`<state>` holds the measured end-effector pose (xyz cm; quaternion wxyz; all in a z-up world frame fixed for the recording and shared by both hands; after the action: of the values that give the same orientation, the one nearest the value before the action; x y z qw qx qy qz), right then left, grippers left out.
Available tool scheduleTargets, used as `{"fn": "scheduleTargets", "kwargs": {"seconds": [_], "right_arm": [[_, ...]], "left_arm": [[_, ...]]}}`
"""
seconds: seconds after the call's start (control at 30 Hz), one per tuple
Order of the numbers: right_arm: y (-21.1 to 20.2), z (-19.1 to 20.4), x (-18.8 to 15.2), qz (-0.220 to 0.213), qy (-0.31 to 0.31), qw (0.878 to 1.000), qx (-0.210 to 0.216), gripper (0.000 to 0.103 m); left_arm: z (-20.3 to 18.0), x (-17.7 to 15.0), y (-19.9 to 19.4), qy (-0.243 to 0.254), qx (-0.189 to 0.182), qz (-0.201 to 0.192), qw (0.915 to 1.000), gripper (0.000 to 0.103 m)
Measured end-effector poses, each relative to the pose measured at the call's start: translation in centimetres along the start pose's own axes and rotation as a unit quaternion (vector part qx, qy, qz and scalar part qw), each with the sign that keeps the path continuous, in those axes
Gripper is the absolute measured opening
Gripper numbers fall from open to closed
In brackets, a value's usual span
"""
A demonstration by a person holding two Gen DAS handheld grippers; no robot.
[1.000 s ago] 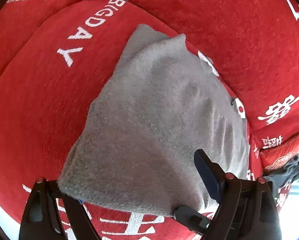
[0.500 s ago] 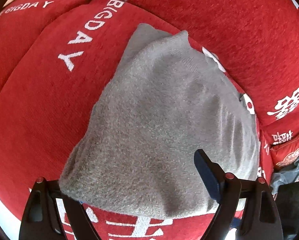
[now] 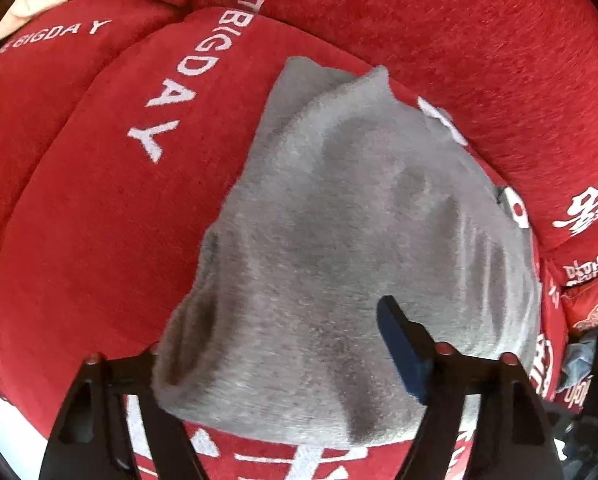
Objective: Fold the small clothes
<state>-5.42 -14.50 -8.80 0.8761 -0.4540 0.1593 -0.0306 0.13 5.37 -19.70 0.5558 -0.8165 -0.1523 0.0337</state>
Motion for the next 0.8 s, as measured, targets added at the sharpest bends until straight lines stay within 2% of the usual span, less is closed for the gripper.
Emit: {"fn": "scheduleTargets", "kwargs": {"seconds": [0.17, 0.23, 0.3, 0.37, 0.43, 0.53, 0.67, 0.8], "right_arm": [[-0.3, -0.1, 1.2, -0.002, -0.008, 1.0, -0.013, 0.064], [-0.5, 0.0, 1.8, -0.006, -0.012, 1.0, -0.017, 0.064], [-0.8, 0.1, 2.6, -0.009, -0.016, 1.0, -0.022, 0.065], [-0.9, 0.2, 3.4, -0.009, -0.022, 0.999, -0.027, 0.066], [-0.9, 0.4, 4.0, -0.007, -0.028, 0.999, -0.032, 0.067], [-0.7, 1.1, 5.1, 0.002, -0.043, 0.998, -0.039, 0.068], [0.0, 3.0, 6.7, 0.02, -0.077, 0.996, -0.047, 0.07], [1.1, 6.0, 8.7, 0.047, -0.111, 0.992, -0.048, 0.075]], "left_arm": [[0.7, 0.4, -0.2, 0.003, -0.004, -0.005, 1.0, 0.054], [0.8, 0.6, -0.2, 0.004, -0.011, -0.007, 0.9999, 0.035], [0.6, 0.8, -0.3, 0.009, -0.016, -0.009, 0.9998, 0.022], [0.2, 1.0, -0.7, 0.031, -0.004, -0.021, 0.9993, 0.018], [-0.9, 1.1, -1.3, 0.079, 0.019, -0.038, 0.996, 0.015], [-3.1, 0.9, -2.3, 0.17, 0.053, -0.069, 0.9817, 0.015], [-6.2, -0.1, -3.3, 0.294, 0.08, -0.101, 0.9472, 0.015], [-7.5, -0.4, -3.7, 0.332, 0.084, -0.112, 0.9327, 0.015]]}}
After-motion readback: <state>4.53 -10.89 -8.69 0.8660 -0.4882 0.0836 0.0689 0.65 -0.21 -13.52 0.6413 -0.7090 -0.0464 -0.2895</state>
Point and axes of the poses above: each gripper's, at about its wrist camera, not at the fingertips, and y roughly the way its jaws point, z to its left, x to its top, the point moved 10 cm from there along y, roughly the way its jaws point, and after that the axes turned 4 degrees about -x, right-handed, at the moved point
